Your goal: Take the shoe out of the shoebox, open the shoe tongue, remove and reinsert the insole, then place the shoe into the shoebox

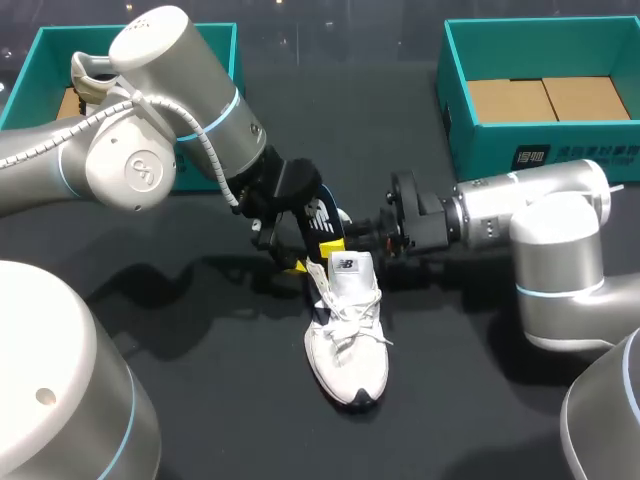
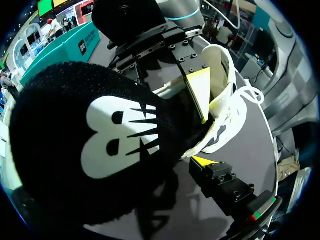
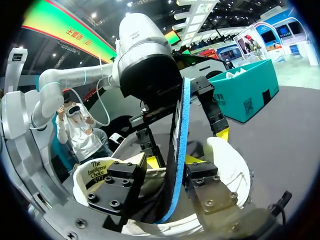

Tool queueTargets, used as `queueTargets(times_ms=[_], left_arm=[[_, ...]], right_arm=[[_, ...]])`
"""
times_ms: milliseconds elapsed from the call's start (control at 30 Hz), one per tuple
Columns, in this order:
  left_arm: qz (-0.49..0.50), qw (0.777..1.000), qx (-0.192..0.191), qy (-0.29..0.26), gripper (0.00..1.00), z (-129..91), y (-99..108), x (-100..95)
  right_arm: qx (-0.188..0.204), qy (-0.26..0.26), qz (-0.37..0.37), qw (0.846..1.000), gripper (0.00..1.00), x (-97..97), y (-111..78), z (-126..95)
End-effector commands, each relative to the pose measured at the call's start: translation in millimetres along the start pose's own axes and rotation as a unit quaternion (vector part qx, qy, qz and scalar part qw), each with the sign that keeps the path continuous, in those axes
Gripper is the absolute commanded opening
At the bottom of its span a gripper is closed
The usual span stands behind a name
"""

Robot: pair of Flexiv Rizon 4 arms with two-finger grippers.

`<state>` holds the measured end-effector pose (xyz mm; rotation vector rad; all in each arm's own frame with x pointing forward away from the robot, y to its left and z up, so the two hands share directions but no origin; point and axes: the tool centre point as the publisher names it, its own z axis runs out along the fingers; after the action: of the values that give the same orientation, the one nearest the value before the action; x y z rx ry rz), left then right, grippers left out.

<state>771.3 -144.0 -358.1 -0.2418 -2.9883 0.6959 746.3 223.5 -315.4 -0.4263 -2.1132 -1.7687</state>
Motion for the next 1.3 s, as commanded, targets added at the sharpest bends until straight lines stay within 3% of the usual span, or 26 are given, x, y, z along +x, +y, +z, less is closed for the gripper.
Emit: queueTargets(times_ms=[33,133,200,400,733,967,1067,1133,1200,1300], left_arm=[[0.0,1.0,-0.001,0.0,1.0,0.2,0.1,0.1],[0.0,1.0,-0.001,0.0,1.0,0.2,0.1,0.1],[0.0,1.0,-0.001,0.0,1.0,0.2,0.1,0.1],[0.0,1.0,-0.001,0.0,1.0,0.2,0.1,0.1],[0.0,1.0,-0.001,0.0,1.0,0.2,0.1,0.1],[0.0,1.0,-0.001,0.0,1.0,0.2,0.1,0.1],[0.0,1.0,-0.001,0.0,1.0,0.2,0.1,0.1],[0.0,1.0,-0.001,0.0,1.0,0.2,0.1,0.1],[0.0,1.0,-0.001,0.0,1.0,0.2,0.1,0.1],[0.0,1.0,-0.001,0.0,1.0,0.2,0.1,0.1]], right_arm=[[0.008,0.005,0.002,1.0,0.38,-6.2,6.4,-0.6],[0.011,0.008,0.003,1.0,0.24,-10.3,9.9,-1.1],[0.014,0.009,0.004,1.0,0.0,-12.4,10.9,-1.0],[0.011,0.009,0.025,1.0,0.0,-16.8,3.9,0.5],[-0.013,-0.01,0.073,0.997,0.0,-4.3,-39.0,-8.6],[-0.016,-0.016,0.072,0.997,0.0,1.1,-39.5,-6.4],[-0.012,-0.013,0.058,0.998,0.26,0.4,-30.5,-4.4],[-0.007,-0.011,0.05,0.999,0.36,-0.6,-24.6,-2.8],[-0.002,-0.008,0.042,0.999,0.42,-2.4,-18.1,-1.6],[0.006,-0.006,0.033,0.999,0.42,-5.7,-10.0,-0.1]])
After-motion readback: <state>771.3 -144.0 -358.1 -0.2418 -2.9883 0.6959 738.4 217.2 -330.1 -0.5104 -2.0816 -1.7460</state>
